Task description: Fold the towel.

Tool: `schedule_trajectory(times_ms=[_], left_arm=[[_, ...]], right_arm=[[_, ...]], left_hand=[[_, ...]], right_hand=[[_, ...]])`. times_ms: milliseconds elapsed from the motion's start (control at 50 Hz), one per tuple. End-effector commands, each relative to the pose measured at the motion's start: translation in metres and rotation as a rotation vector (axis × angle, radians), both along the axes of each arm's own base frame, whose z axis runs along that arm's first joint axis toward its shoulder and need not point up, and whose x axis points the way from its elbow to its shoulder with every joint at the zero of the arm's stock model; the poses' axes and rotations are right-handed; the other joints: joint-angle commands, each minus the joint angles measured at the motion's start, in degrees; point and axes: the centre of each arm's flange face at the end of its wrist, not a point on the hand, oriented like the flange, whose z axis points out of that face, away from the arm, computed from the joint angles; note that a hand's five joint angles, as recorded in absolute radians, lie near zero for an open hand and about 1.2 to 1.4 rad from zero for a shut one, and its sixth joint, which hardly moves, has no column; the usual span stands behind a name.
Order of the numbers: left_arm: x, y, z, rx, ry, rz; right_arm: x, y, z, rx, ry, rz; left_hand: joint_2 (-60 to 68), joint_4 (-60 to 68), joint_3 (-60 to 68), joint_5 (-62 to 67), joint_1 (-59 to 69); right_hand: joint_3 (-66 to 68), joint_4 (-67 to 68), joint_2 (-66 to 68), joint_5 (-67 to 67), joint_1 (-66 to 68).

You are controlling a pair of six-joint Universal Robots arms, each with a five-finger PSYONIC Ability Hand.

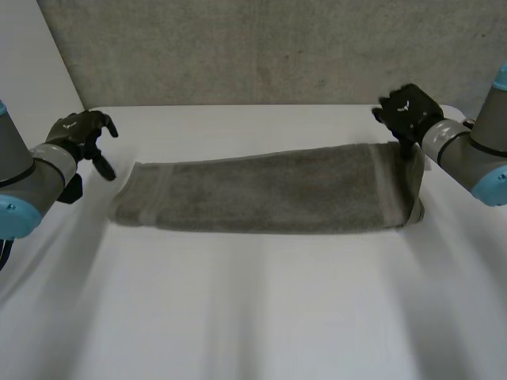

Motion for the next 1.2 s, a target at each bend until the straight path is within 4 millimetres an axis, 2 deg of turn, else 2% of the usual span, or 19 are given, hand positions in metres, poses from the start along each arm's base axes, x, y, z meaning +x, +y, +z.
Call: schedule_trajectory(times_ms=[20, 40, 60, 80, 100, 180, 220, 320, 400, 460, 520, 540, 580, 620, 660, 840, 1000, 1120, 1200], left_arm=[[0.000, 0.005, -0.011, 0.033, -0.005, -0.003], [-0.001, 0.006, -0.012, 0.036, -0.005, -0.005], [-0.001, 0.006, -0.012, 0.036, -0.005, -0.005], [-0.002, 0.006, -0.013, 0.038, -0.003, -0.008], [-0.002, 0.006, -0.013, 0.039, -0.001, -0.010], [-0.005, 0.008, -0.014, 0.043, -0.002, -0.023], [-0.008, 0.009, -0.018, 0.049, -0.003, -0.035], [-0.018, 0.011, -0.040, 0.093, -0.024, -0.073], [-0.019, 0.012, -0.051, 0.112, -0.056, -0.085], [-0.020, 0.014, -0.056, 0.114, -0.096, -0.099], [-0.021, 0.019, -0.062, 0.126, -0.131, -0.112], [-0.021, 0.019, -0.063, 0.124, -0.141, -0.114], [-0.021, 0.021, -0.066, 0.124, -0.155, -0.119], [-0.021, 0.021, -0.067, 0.119, -0.162, -0.120], [-0.021, 0.021, -0.069, 0.112, -0.172, -0.123], [-0.021, 0.020, -0.080, 0.100, -0.248, -0.136], [-0.021, 0.020, -0.081, 0.101, -0.248, -0.135], [-0.021, 0.020, -0.081, 0.101, -0.248, -0.135], [-0.020, 0.020, -0.079, 0.101, -0.241, -0.131]], right_arm=[[-0.018, -0.012, -0.021, 0.006, 0.077, -0.053], [-0.021, -0.015, -0.019, 0.000, 0.069, -0.070], [-0.022, -0.015, -0.019, 0.000, 0.069, -0.070], [-0.023, -0.016, -0.018, 0.007, 0.053, -0.090], [-0.024, -0.016, -0.016, 0.023, 0.016, -0.104], [-0.023, -0.015, -0.011, 0.082, -0.117, -0.120], [-0.021, -0.014, -0.007, 0.156, -0.271, -0.122], [-0.017, -0.010, -0.001, 0.243, -0.416, -0.095], [-0.018, -0.006, 0.001, 0.273, -0.426, -0.108], [-0.018, 0.010, 0.000, 0.372, -0.402, -0.151], [-0.019, 0.017, -0.003, 0.420, -0.388, -0.180], [-0.022, 0.027, -0.006, 0.471, -0.373, -0.205], [-0.025, 0.046, -0.008, 0.530, -0.360, -0.234], [-0.025, 0.046, -0.008, 0.530, -0.359, -0.234], [-0.027, 0.062, -0.009, 0.508, -0.359, -0.229], [-0.033, 0.096, -0.016, 0.413, -0.358, -0.219], [-0.037, 0.108, -0.031, 0.433, -0.356, -0.229], [-0.039, 0.107, -0.039, 0.410, -0.362, -0.228], [-0.039, 0.106, -0.042, 0.394, -0.365, -0.226]], left_hand=[[-2.82, -3.48, -3.47, -0.57, -2.53], [-2.82, -3.48, -3.47, -0.57, -2.53], [-2.82, -3.48, -3.47, -0.57, -2.53], [-0.99, -1.65, -1.64, 1.26, -0.69], [4.02, 3.36, 3.38, 6.28, 4.32], [9.79, 9.13, 9.15, 12.05, 10.09], [9.96, 9.30, 9.32, 12.22, 10.26], [8.78, 8.12, 8.14, 11.04, 9.08], [8.45, 7.79, 7.80, 10.70, 8.75], [8.11, 7.45, 7.47, 10.37, 8.41], [8.28, 7.62, 7.63, 10.53, 8.58], [8.45, 7.79, 7.80, 10.70, 8.74], [8.62, 7.96, 7.97, 10.87, 8.91], [8.78, 8.12, 8.14, 11.04, 9.08], [8.78, 8.12, 8.14, 11.04, 9.08], [8.62, 7.96, 7.97, 10.87, 8.91], [8.45, 7.79, 7.80, 10.70, 8.75], [8.28, 7.62, 7.63, 10.53, 8.58], [8.28, 7.62, 7.63, 10.53, 8.58]], right_hand=[[17.04, 16.97, 16.58, 17.53, 17.44], [5.38, 5.31, 4.92, 5.87, 5.78], [5.26, 5.19, 4.81, 5.76, 5.66], [-19.05, -19.12, -19.51, -18.56, -18.65], [-19.72, -19.79, -20.17, -19.22, -19.32], [-19.72, -19.79, -20.17, -19.22, -19.32], [-19.72, -19.79, -20.17, -19.22, -19.32], [-19.72, -19.79, -20.17, -19.22, -19.32], [-19.72, -19.79, -20.17, -19.22, -19.32], [-19.72, -19.79, -20.17, -19.22, -19.32], [-18.46, -18.53, -18.91, -17.96, -18.06], [-13.63, -13.70, -14.08, -13.13, -13.23], [-12.40, -12.47, -12.86, -11.91, -12.00], [-12.40, -12.47, -12.86, -11.91, -12.00], [-12.40, -12.47, -12.86, -11.91, -12.00], [-12.24, -12.30, -12.69, -11.74, -11.83], [-6.70, -6.77, -7.16, -6.21, -6.30], [2.05, 1.98, 1.60, 2.55, 2.45], [2.06, 2.00, 1.61, 2.56, 2.47]])
